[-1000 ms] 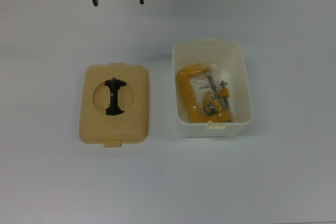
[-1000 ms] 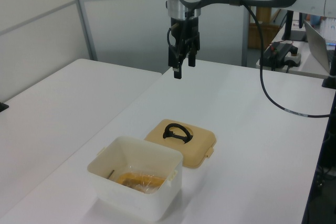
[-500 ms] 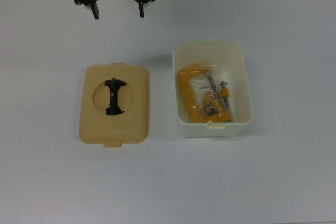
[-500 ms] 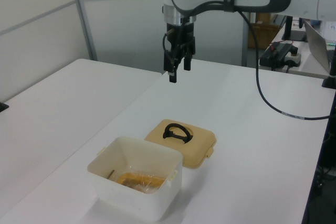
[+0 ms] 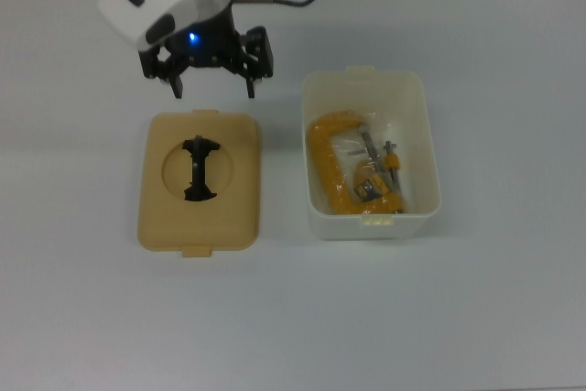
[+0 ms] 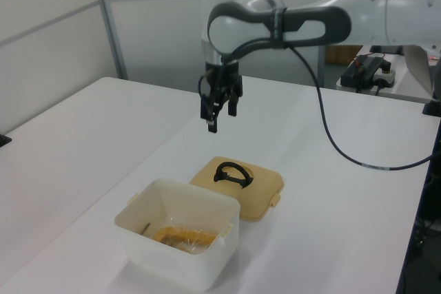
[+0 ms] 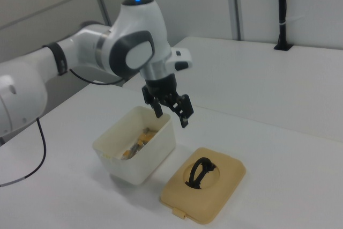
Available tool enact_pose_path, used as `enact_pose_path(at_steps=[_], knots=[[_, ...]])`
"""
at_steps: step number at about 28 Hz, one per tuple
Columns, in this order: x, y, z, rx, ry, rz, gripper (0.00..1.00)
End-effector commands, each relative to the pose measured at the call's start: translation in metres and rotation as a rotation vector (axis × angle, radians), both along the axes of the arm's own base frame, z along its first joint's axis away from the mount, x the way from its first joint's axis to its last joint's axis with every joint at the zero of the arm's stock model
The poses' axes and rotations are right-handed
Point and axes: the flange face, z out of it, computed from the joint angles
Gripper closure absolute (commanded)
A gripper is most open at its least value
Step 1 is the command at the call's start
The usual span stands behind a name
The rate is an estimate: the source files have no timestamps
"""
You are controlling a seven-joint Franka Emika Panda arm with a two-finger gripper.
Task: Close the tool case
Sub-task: 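Move the gripper down over the black handle of the tan lid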
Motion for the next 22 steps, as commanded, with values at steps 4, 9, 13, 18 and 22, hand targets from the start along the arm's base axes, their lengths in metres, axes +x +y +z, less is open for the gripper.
enact_pose_path(at_steps=[4, 9, 13, 18, 22], knots=[[0.010, 0.002, -0.038, -0.019, 0.010, -0.023, 0.00], [0.013, -0.002, -0.067, -0.034, 0.038, -0.024, 0.00], [0.017, -0.005, -0.090, -0.048, 0.072, -0.023, 0.00], [0.018, -0.020, -0.109, -0.061, 0.093, -0.035, 0.00], [0.019, -0.024, -0.128, -0.066, 0.097, -0.038, 0.00]])
